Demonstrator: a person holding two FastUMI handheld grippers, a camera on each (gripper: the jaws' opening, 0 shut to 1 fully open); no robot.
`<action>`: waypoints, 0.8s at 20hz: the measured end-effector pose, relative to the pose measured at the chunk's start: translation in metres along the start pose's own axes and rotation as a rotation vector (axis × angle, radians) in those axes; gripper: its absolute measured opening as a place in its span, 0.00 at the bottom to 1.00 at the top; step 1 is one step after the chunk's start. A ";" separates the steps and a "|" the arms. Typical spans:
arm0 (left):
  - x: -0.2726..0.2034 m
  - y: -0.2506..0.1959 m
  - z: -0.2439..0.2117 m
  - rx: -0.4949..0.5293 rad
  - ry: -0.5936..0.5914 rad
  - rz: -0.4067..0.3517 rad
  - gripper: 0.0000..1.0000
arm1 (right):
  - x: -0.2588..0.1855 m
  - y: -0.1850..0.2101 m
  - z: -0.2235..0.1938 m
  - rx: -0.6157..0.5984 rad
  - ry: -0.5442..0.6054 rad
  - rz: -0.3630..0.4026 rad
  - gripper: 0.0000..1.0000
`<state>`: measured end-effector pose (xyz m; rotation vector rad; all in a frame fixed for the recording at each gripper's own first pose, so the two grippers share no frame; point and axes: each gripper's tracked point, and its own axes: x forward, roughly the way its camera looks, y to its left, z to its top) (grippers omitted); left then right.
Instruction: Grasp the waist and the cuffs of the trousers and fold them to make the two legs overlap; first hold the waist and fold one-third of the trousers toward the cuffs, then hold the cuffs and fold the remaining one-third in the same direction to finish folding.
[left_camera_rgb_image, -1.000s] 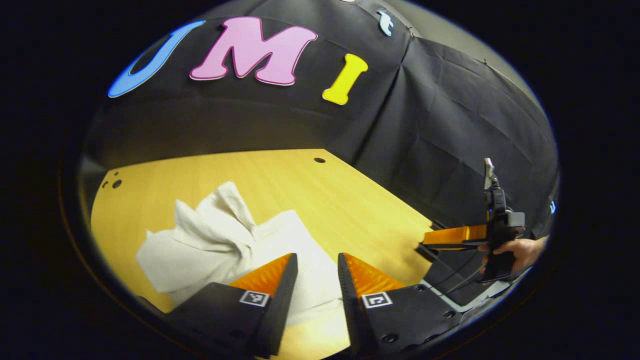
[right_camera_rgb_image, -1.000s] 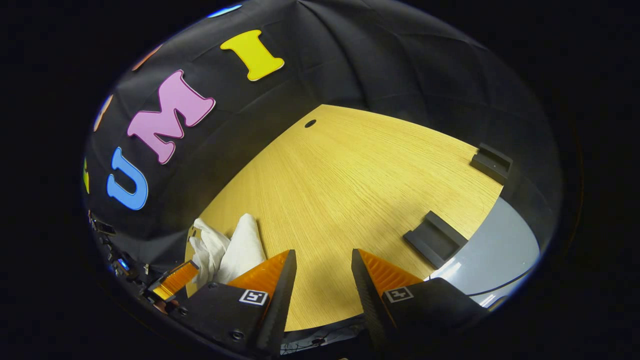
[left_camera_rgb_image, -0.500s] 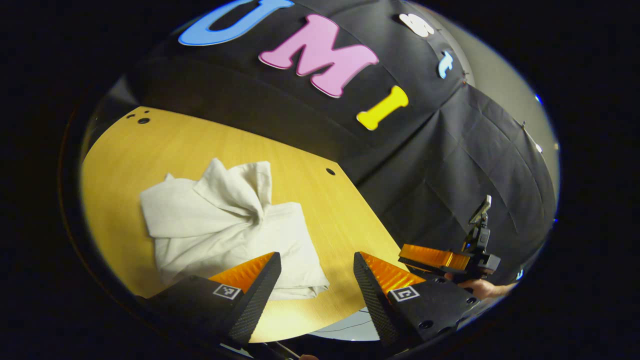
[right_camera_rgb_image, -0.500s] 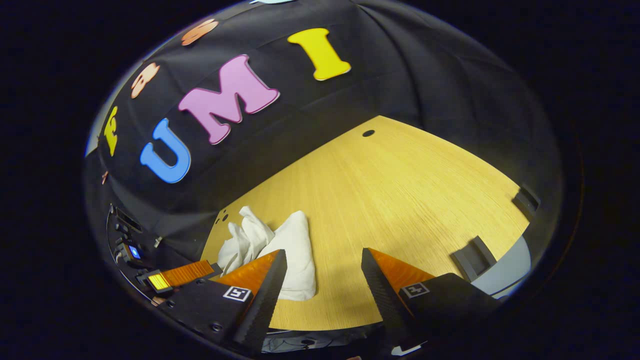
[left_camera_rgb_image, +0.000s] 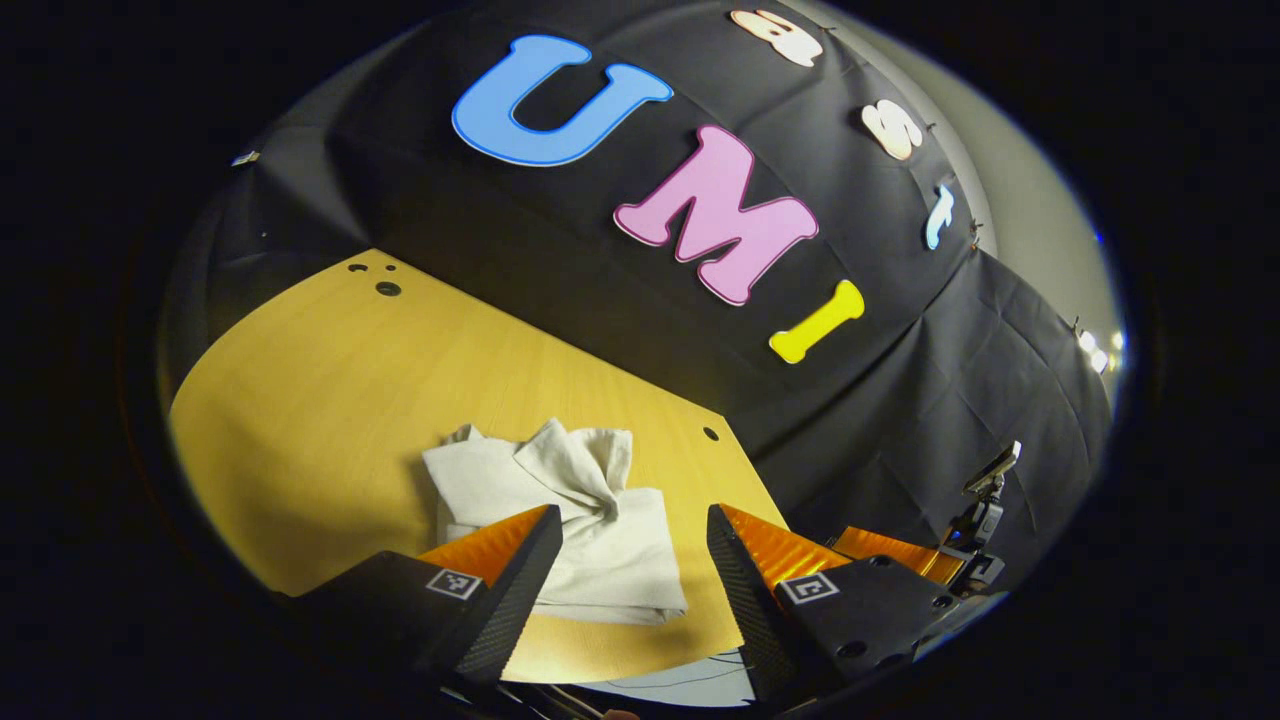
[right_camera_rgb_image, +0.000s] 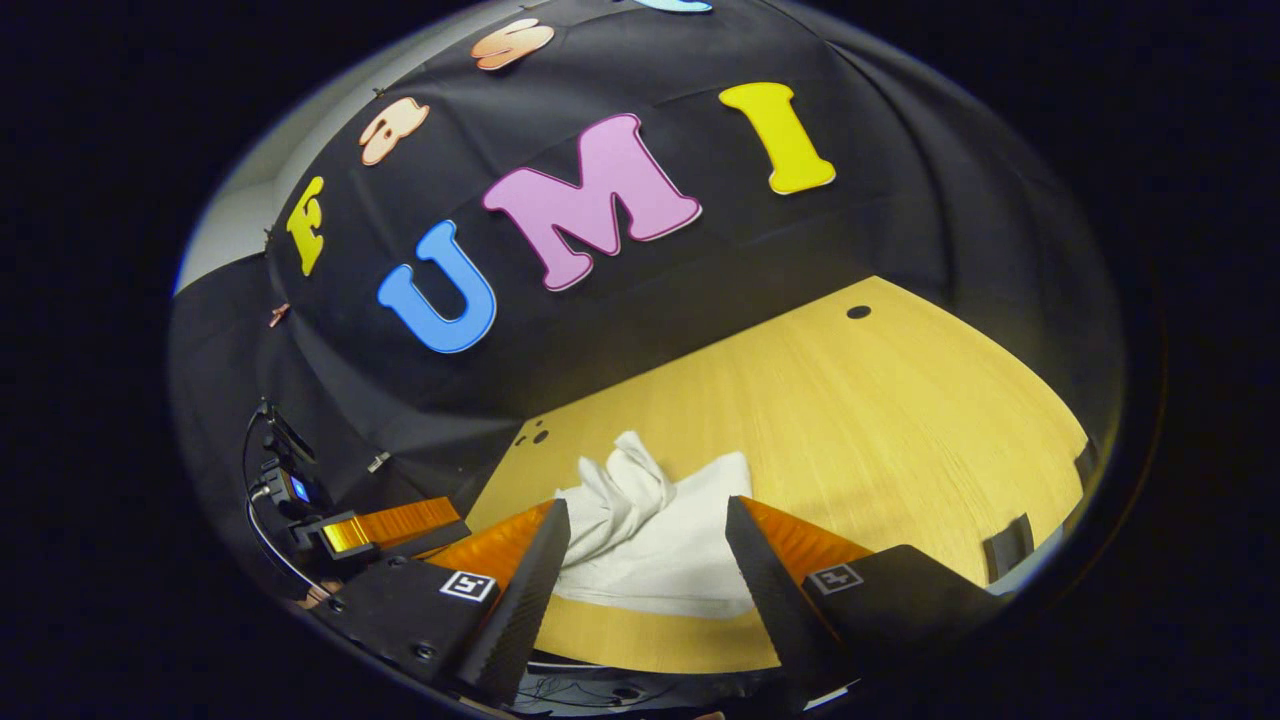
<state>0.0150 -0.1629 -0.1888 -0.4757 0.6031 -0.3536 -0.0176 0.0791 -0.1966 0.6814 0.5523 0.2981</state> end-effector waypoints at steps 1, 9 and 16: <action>-0.005 0.005 0.003 -0.002 -0.005 0.011 0.92 | 0.003 0.007 0.002 -0.006 -0.006 0.013 0.96; -0.033 0.025 0.003 0.002 -0.037 0.084 0.93 | 0.020 0.051 -0.022 -0.144 0.082 0.112 0.96; -0.048 0.030 -0.006 -0.002 -0.049 0.091 0.93 | 0.036 0.064 -0.011 -0.111 0.069 0.102 0.96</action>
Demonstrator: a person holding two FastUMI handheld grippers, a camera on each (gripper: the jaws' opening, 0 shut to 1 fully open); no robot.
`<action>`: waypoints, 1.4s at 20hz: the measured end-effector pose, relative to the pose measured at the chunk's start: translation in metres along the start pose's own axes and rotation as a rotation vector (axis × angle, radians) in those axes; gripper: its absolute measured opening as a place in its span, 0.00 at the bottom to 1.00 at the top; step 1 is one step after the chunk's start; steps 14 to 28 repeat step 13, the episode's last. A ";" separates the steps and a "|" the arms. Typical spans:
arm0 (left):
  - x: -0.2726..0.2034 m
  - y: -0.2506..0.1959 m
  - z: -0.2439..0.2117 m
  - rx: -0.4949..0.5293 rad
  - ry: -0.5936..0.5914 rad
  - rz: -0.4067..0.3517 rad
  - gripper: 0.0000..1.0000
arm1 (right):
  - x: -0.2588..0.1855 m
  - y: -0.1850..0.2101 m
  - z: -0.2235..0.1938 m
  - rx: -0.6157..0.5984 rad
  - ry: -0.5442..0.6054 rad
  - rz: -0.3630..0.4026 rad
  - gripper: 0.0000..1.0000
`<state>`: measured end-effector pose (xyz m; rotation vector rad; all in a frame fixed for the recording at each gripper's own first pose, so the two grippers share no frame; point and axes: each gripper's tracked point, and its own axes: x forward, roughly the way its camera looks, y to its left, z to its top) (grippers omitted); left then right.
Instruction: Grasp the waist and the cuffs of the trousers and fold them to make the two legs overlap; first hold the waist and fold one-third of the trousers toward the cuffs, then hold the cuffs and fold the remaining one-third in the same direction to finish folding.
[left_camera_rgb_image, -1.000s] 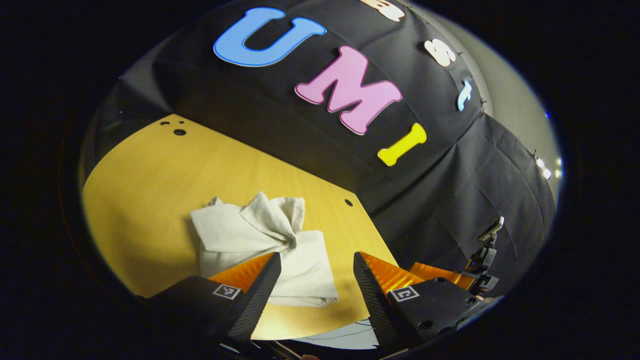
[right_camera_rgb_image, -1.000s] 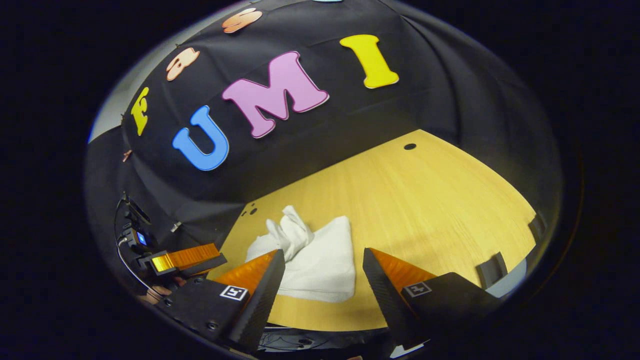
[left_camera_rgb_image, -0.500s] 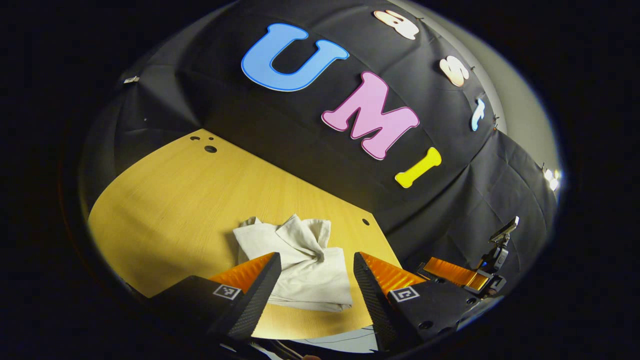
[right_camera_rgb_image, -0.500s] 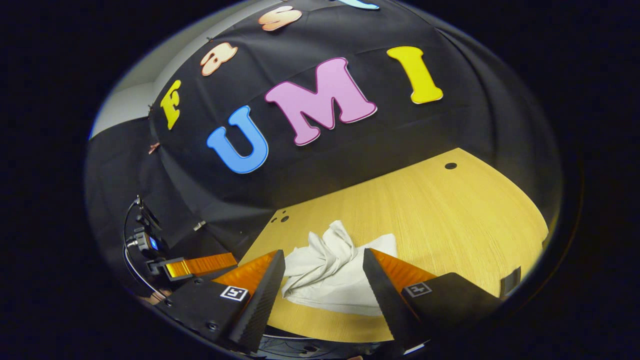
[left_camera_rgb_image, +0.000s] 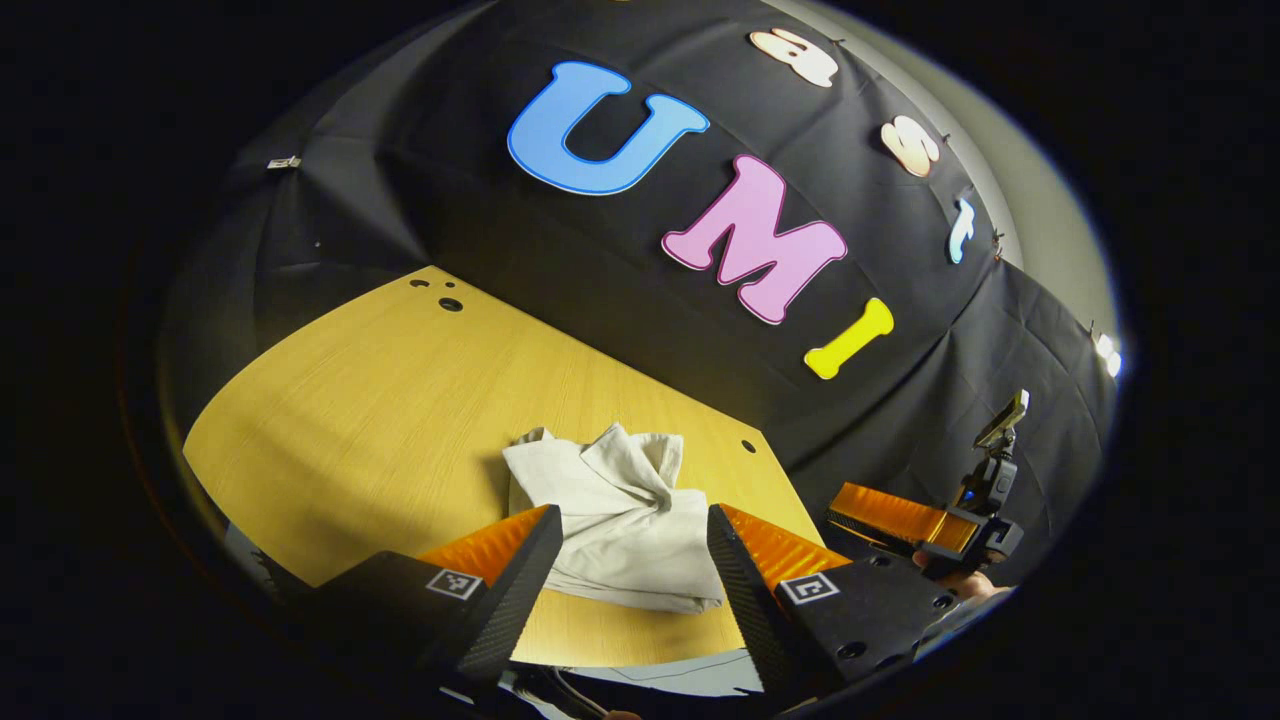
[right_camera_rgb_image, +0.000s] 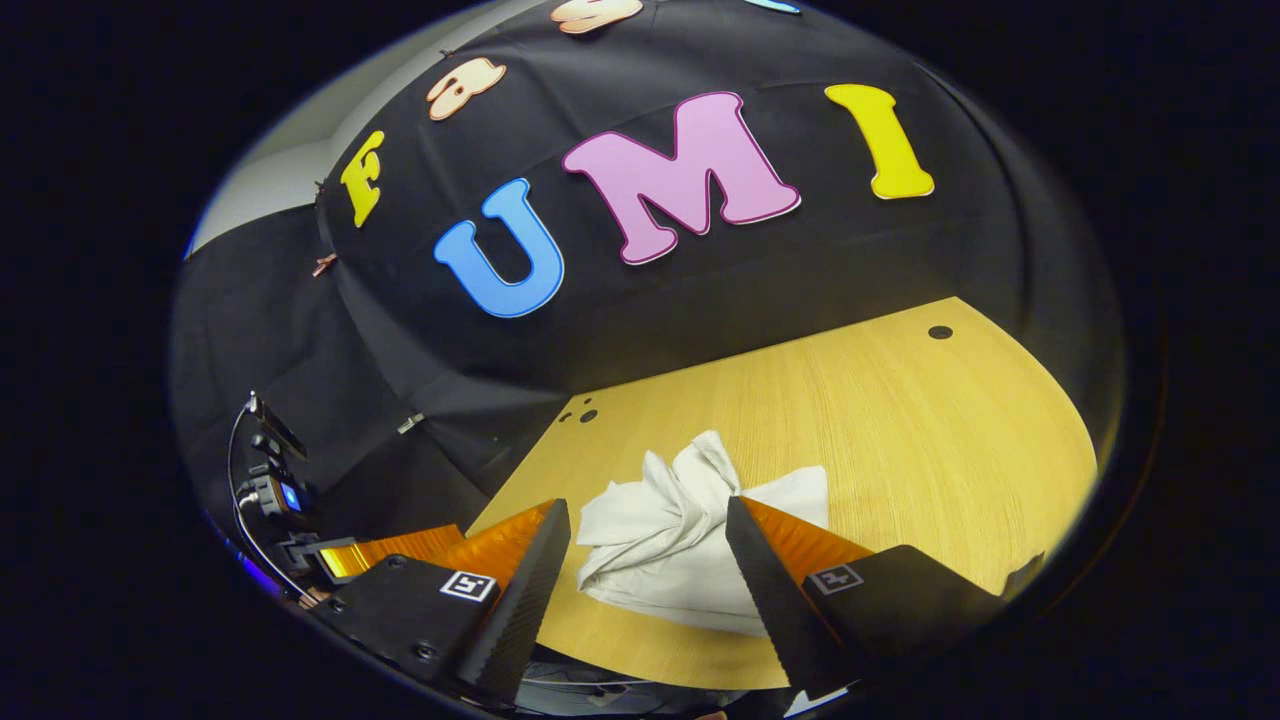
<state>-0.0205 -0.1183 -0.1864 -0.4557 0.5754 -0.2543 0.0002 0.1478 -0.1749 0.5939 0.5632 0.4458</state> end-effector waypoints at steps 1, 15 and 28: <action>0.001 0.000 0.000 0.002 -0.001 -0.002 0.93 | 0.000 0.000 -0.001 -0.007 0.004 -0.001 0.96; 0.016 -0.014 -0.001 -0.036 -0.037 0.067 0.93 | 0.003 -0.018 -0.003 0.003 0.060 0.034 0.96; 0.016 -0.014 -0.001 -0.036 -0.037 0.067 0.93 | 0.003 -0.018 -0.003 0.003 0.060 0.034 0.96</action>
